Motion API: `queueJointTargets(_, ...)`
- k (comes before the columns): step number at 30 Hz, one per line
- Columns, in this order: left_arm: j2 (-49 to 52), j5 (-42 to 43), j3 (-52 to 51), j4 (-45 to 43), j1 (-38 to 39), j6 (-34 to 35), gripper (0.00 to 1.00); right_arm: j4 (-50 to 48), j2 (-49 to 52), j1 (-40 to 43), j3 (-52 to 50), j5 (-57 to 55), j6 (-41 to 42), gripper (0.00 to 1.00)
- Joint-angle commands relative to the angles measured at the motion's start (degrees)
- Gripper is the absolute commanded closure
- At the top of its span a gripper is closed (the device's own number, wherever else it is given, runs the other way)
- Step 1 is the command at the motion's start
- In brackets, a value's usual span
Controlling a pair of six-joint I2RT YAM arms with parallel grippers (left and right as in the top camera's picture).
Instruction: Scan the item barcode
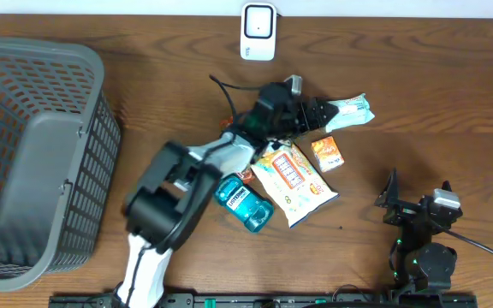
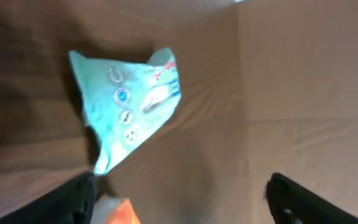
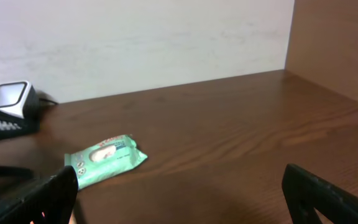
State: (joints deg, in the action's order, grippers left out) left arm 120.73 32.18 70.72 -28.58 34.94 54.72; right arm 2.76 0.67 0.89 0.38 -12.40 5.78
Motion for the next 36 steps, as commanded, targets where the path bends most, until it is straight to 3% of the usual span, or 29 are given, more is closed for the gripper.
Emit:
queueJointTargets(1,-11.1,-7.3,0.7,10.1,-0.2,-14.2,0.06,0.3,-0.3,0.2,-0.1,-0.1,-0.5,0.01)
queueJointTargets(6,-24.9,-17.8,0.7,25.6,-0.4,-24.4,0.00,0.3,-0.3,0.2,-0.1,-0.1,-0.5,0.01)
queueJointTargets(16,-48.3,-30.1,0.7,47.2,-7.8,-37.3,0.02,0.3,-0.3,0.2,-0.1,-0.1,-0.5,0.01)
queueJointTargets(22,-56.5,-30.2,0.7,49.8,-15.3,-42.1,0.02,0.3,-0.3,0.2,-0.1,-0.1,-0.5,0.01)
queueJointTargets(36,-61.7,-29.7,0.7,51.9,-29.5,-42.7,0.02,0.3,-0.3,0.2,-0.1,-0.1,-0.5,0.01)
